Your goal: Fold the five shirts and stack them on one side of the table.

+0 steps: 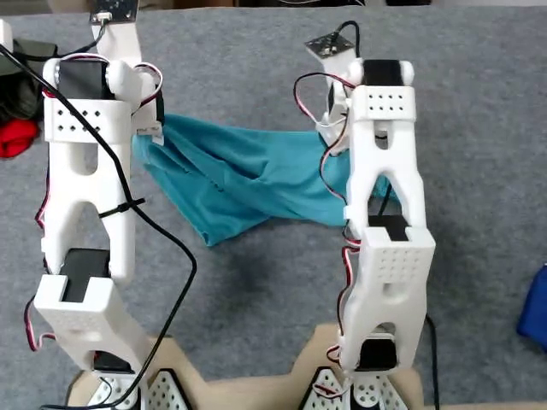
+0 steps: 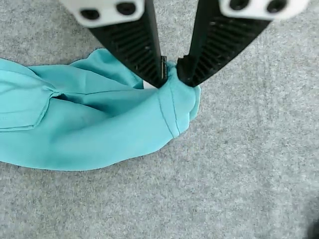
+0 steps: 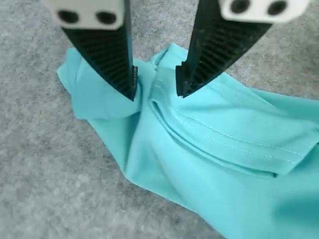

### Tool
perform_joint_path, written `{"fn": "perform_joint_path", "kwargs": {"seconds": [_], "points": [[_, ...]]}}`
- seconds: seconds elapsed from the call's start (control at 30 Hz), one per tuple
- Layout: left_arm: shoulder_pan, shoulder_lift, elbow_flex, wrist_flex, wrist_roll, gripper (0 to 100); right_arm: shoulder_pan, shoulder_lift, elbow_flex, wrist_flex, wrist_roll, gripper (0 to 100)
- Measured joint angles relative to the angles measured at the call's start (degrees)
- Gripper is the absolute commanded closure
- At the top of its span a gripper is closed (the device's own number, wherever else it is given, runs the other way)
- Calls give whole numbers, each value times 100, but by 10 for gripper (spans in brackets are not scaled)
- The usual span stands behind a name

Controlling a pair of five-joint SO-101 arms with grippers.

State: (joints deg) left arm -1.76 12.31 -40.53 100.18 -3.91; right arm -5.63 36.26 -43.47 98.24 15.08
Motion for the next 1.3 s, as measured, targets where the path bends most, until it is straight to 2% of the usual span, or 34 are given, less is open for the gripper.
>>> {"fn": "perform_joint_path", "kwargs": {"seconds": [0.2, 0.83, 1.1, 1.3], "points": [[0, 0, 0, 0, 0, 982, -396, 0, 0, 0, 149, 847], [0, 0, 387, 0, 0, 982, -255, -264, -105, 290, 167, 847], [0, 0, 387, 0, 0, 982, -413, -1679, 1275, 281, 167, 847], [0, 0, 387, 0, 0, 982, -404, -1829, 2242, -448, 167, 847]]}}
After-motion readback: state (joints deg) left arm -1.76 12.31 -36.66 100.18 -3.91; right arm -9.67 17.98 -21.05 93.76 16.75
